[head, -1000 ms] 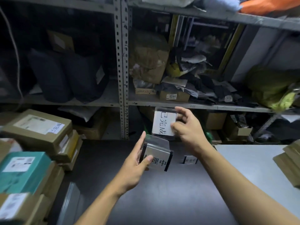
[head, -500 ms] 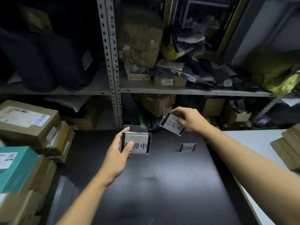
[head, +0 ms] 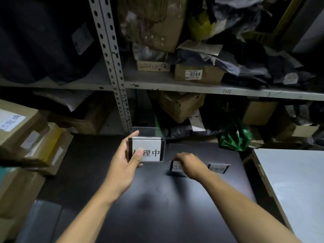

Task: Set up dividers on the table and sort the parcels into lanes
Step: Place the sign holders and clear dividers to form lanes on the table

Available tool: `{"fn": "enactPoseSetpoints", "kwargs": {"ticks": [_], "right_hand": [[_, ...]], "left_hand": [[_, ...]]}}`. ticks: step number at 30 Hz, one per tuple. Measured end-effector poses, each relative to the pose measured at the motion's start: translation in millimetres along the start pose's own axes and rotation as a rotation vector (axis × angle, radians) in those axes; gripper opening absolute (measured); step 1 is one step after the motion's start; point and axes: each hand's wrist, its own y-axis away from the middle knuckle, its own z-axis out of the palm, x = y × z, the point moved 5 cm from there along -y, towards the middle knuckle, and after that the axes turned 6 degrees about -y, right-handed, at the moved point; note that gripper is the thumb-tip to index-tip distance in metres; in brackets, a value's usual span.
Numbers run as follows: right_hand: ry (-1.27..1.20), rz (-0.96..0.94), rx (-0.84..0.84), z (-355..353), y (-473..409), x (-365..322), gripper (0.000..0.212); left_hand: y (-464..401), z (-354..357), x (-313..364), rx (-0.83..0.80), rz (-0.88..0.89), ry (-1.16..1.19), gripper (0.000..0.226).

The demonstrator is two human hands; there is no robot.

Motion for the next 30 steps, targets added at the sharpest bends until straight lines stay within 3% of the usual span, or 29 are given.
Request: {"fn": "enactPoseSetpoints", "kwargs": {"ticks": [11,13,16,18,20,24,30], "right_hand": [[0.03,-0.012,-0.071,13.0,-18.3,4.7,0.043],[-0.135,-0.036,0.089,-13.2,-8.7,-10.8,0.042],[-0.563,-0.168,0.505,-76.6,26.6,-56.8,0.032],[-0.628,-0.299,0.585,-107.0,56.4,-97.0,0.026],[-0.549,-0.37,0.487,-119.7,81.5,-135.6,0.027],[-0.457,-0.272,0.119,-113.4,107.1,-182.3,0.035],[-0.486,-0.266,0.121,-136.4,125.9,-221.0,0.01]], "left_hand": [[2.6,2.8,-17.0,0.005,-0.015,0.02,0.045],[7.2,-0.6,-12.4,-0.005,-0.016,0.024,0.044],[15.7,-9.2,0.5,-0.011,-0.007,0.03,0.043],[23.4,-16.0,8.9,-0.02,-0.007,0.031,0.043],[33.1,-23.5,18.0,-0.034,-0.012,0.031,0.045],[52.0,-44.2,36.3,-0.069,0.0,0.04,0.046],[75.3,-81.7,51.4,-0.103,0.013,0.053,0.046]]}}
